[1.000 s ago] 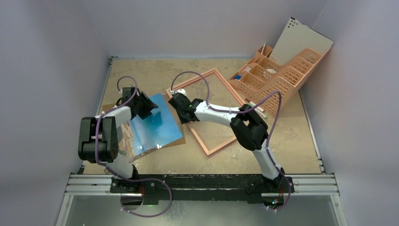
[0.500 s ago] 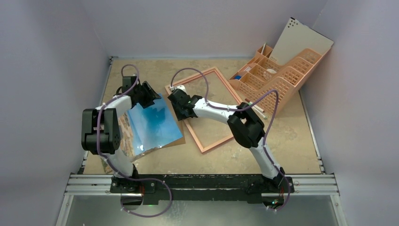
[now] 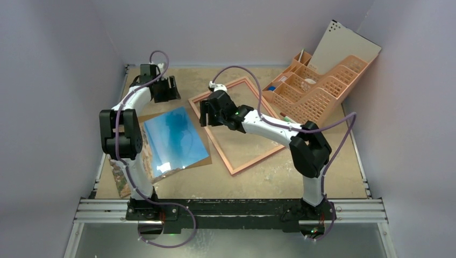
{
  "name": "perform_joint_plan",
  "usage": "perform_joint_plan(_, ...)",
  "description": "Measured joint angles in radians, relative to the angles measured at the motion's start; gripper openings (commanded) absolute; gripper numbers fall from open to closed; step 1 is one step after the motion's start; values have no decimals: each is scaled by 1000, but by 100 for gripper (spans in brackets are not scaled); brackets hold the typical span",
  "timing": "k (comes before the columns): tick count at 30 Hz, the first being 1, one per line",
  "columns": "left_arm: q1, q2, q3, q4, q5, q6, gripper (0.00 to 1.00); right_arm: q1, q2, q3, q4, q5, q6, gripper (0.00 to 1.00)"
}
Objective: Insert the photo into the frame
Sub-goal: Move the photo frame item to the corner of the board.
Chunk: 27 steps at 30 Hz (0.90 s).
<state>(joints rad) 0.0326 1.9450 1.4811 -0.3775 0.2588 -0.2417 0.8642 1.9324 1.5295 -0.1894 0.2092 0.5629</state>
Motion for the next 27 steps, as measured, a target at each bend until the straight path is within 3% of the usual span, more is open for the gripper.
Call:
perform_joint_plan(12,0,73,-26,-32,57,175,61,6,14,-175,192,-236,228,71)
perform_joint_plan(21,1,76,-79,55,69,211,62,19,104,-180,227,-296,332,70)
perform_joint_plan(27,14,151,-1,48,135,248,57,26,111,-197,248,-319,368,70)
